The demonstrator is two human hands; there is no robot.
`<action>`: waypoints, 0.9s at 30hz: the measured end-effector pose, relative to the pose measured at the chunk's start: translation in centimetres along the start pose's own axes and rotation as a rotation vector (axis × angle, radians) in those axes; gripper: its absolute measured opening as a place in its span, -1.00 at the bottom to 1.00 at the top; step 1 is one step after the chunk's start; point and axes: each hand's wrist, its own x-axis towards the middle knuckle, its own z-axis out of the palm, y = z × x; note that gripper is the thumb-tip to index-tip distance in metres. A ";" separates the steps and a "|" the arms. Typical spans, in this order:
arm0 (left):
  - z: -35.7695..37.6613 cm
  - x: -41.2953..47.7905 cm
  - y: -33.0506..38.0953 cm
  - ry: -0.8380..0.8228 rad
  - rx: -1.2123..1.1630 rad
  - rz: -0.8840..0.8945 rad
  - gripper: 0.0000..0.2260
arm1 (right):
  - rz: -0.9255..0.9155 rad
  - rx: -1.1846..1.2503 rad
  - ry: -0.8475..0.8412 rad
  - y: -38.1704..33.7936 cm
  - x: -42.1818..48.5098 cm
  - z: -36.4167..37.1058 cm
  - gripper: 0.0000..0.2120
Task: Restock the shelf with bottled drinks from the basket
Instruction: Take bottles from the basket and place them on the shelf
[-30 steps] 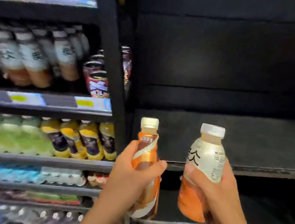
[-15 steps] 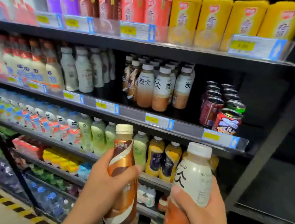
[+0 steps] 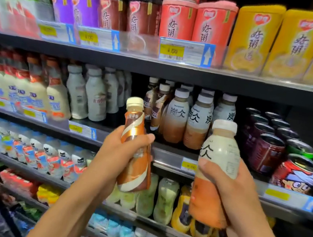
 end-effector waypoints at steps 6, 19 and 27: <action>-1.8 7.4 1.5 -0.096 -0.088 -0.060 -0.77 | 0.104 0.090 0.029 -1.9 5.4 0.8 -0.72; -2.1 22.4 -0.9 0.079 0.097 -0.016 -0.77 | -0.120 0.106 0.320 -0.6 14.5 0.5 -0.68; -3.7 25.5 -3.1 -0.014 0.266 0.228 -0.65 | -0.146 -0.063 0.259 1.6 16.1 -0.6 -0.39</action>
